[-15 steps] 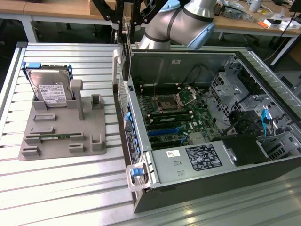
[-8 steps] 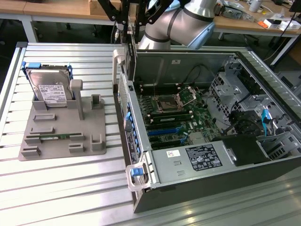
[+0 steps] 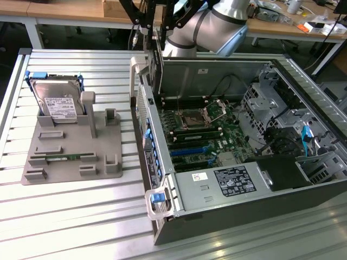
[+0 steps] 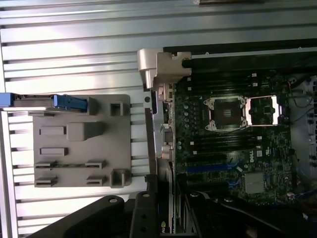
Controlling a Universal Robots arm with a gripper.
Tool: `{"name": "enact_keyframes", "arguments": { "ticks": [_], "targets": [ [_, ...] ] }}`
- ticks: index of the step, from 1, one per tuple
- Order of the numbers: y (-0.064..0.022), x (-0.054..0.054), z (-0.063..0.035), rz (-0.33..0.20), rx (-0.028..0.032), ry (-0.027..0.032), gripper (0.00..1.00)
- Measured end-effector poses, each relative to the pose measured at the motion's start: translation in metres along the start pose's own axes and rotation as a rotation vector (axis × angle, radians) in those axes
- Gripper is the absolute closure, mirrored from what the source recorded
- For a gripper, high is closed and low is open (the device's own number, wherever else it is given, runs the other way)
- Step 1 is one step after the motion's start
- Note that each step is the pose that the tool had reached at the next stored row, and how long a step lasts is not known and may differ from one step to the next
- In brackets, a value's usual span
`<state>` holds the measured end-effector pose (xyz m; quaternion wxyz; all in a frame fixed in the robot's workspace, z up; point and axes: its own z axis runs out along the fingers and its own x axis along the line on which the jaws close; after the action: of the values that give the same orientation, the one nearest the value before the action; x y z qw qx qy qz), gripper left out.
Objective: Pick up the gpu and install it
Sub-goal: 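Pick up the gpu and move the gpu toward the slot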
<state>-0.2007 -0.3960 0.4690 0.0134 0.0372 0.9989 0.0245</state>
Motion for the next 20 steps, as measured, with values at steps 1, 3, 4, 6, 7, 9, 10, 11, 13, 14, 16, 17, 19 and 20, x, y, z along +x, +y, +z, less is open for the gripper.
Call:
{"name": "enact_keyframes", "arguments": {
  "ticks": [1, 3, 4, 6, 7, 9, 10, 11, 13, 14, 16, 17, 19, 20],
  "targets": [
    [0.0001, -0.001, 0.0001, 0.0, 0.0, 0.0, 0.74],
    [0.0002, -0.004, 0.0002, 0.0, 0.0, 0.0, 0.74],
    [0.0003, -0.005, 0.0002, 0.0, 0.0001, 0.0, 0.74],
    [0.0004, -0.006, 0.0003, 0.0, 0.0, 0.0, 0.74],
    [0.0006, -0.008, 0.0004, 0.0, 0.0, 0.0, 0.74],
    [0.0007, -0.009, 0.0005, 0.0, 0.0, 0.0, 0.74],
    [0.0007, -0.01, 0.0005, 0.0, 0.0, 0.0, 0.74],
    [0.0007, -0.01, 0.0005, 0.0, 0.0, 0.0, 0.74],
    [0.0008, -0.011, 0.0006, 0.0, 0.0, -0.0001, 0.74],
    [0.0009, -0.012, 0.0006, 0.0, 0.0, 0.0, 0.74],
    [0.001, -0.013, 0.0007, 0.0, 0.0, 0.0, 0.74],
    [0.001, -0.014, 0.0008, 0.0, -0.0001, 0.0, 0.74],
    [0.0012, -0.017, 0.0009, 0.0, 0.0, 0.0, 0.74],
    [0.0012, -0.017, 0.0009, 0.0, 0.0, 0.0, 0.74]
  ]
}}
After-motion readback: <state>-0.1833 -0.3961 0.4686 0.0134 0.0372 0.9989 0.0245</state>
